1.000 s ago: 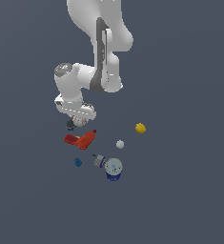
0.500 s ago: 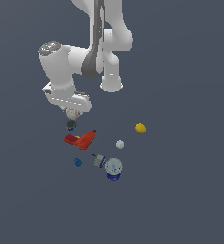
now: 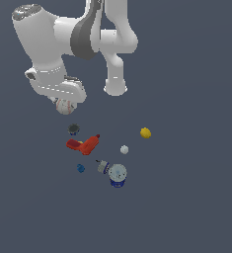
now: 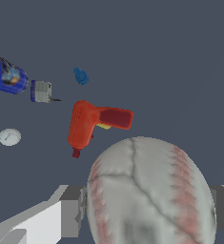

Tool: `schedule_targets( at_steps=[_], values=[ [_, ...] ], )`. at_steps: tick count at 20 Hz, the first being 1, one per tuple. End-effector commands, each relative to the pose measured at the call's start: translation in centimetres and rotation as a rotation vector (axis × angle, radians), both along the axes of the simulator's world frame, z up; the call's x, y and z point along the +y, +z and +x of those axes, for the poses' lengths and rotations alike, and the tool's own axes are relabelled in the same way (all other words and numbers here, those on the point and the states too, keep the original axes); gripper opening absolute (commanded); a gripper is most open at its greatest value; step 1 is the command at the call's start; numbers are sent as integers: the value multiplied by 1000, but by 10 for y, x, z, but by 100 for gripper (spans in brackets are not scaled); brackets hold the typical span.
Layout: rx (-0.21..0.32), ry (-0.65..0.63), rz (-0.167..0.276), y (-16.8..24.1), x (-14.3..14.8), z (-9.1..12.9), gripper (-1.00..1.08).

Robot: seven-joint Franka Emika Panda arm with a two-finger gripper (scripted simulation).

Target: Pick up a designated object from a clutter of objects.

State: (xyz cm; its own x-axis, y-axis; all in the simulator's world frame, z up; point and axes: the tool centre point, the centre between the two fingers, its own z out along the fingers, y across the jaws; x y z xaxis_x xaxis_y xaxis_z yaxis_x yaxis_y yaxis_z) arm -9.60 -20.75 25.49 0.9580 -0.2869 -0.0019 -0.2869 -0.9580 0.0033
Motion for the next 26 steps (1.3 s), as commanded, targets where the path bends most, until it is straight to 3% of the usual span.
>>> schedule_targets(
  at_steps=[1,13,26],
  values=[
    [-1,0,0,25,-4,6,-100],
    [-2,2,2,120,-22,32,-100],
    [-3,3,2,153,-29,42,-100]
  ],
)
